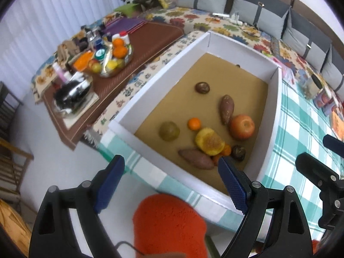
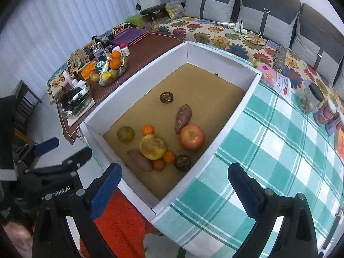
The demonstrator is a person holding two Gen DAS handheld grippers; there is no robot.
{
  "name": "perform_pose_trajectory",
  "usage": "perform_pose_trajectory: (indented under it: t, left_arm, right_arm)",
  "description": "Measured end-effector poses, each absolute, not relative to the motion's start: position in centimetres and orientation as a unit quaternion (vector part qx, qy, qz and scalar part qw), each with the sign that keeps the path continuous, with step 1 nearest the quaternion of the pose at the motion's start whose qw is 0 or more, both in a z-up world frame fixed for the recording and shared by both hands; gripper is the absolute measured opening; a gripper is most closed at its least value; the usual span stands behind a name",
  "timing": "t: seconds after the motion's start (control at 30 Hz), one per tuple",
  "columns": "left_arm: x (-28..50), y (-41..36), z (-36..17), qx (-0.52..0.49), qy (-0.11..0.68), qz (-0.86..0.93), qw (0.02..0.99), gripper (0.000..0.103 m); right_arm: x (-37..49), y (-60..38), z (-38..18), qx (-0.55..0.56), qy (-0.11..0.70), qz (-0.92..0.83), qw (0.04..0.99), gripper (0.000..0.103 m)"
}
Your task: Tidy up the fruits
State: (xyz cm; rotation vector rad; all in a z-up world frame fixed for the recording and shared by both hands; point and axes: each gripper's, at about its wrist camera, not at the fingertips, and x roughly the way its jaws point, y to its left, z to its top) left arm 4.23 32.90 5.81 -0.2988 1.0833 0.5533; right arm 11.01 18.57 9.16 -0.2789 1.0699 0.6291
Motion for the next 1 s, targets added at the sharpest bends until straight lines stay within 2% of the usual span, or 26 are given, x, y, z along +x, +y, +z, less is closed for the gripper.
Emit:
perform_pose_trajectory:
  t: [0.23, 1.0]
  left_arm:
    - [3.7, 33.4, 7.0, -0.141, 0.496, 0.272, 0.813, 0.09]
    - [3.8, 34.6, 5.9, -0.164, 0.499, 0.259, 0.81, 0.09]
  right_arm:
    - [11.6, 20.4, 8.6, -0.149, 0.503, 0.29, 0.801, 0.099]
    - [12.1, 22.2, 8.1, -0.171, 0.501, 0.286, 0.799, 0.099]
